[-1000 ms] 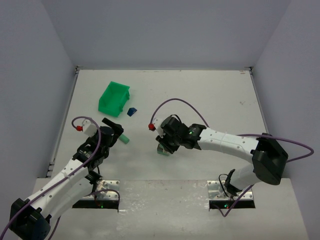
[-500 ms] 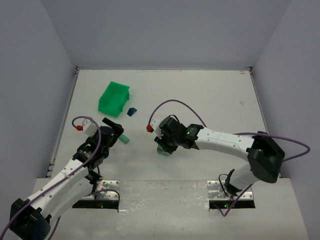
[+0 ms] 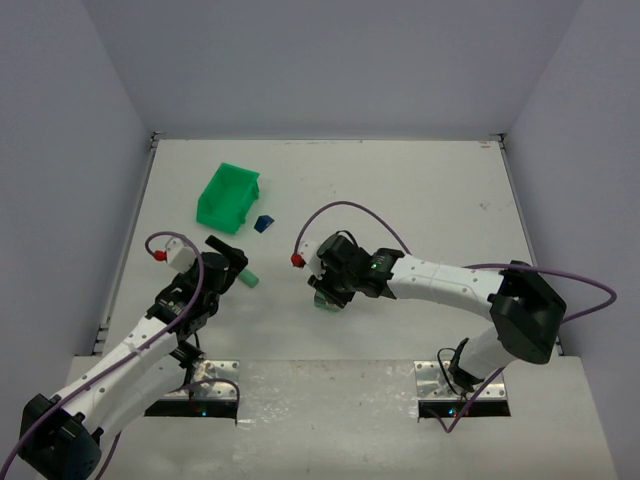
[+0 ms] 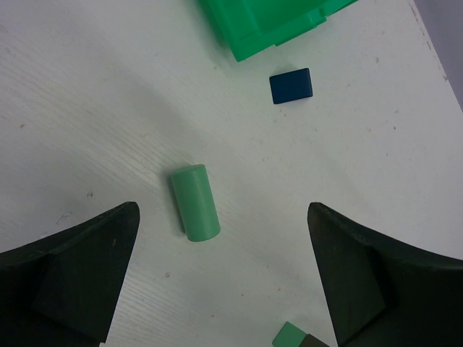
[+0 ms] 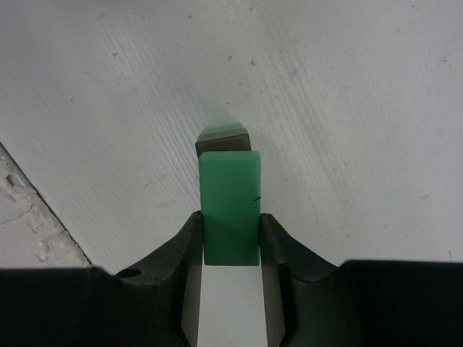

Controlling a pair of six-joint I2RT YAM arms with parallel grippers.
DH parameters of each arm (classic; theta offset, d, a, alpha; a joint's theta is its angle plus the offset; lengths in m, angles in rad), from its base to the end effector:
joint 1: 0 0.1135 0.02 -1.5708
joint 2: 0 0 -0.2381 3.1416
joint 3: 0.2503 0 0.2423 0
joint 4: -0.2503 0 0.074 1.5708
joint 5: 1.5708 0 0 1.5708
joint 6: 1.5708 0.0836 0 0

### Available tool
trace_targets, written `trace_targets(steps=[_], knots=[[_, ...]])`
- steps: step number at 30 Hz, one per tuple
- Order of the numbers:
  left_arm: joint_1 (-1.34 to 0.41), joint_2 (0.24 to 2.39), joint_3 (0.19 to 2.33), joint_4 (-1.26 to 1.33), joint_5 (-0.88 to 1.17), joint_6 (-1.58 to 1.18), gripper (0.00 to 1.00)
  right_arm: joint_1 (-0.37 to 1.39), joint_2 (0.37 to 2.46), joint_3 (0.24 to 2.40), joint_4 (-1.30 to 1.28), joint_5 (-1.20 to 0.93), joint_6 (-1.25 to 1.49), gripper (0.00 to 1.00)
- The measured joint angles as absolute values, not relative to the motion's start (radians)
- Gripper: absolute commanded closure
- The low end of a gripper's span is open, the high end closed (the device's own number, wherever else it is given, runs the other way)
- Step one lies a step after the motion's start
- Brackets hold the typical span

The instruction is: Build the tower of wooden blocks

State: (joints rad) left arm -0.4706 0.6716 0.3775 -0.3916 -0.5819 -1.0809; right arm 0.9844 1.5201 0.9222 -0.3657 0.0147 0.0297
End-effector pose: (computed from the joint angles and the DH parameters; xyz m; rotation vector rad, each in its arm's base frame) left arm 0.1875 -0.0438 0.1600 -0.9227 1.9292 -0.2500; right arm 0.1812 0.2706 0.1393 -1.1793 2.2930 0.3757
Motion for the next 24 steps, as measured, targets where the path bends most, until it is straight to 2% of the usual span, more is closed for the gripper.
trace_targets(steps=[24], knots=[[-0.471, 0.674, 0.377, -0.385, -0.580, -1.078, 0.00, 0.984, 1.534, 0.923, -0.357, 0.012, -0.017, 0.76]])
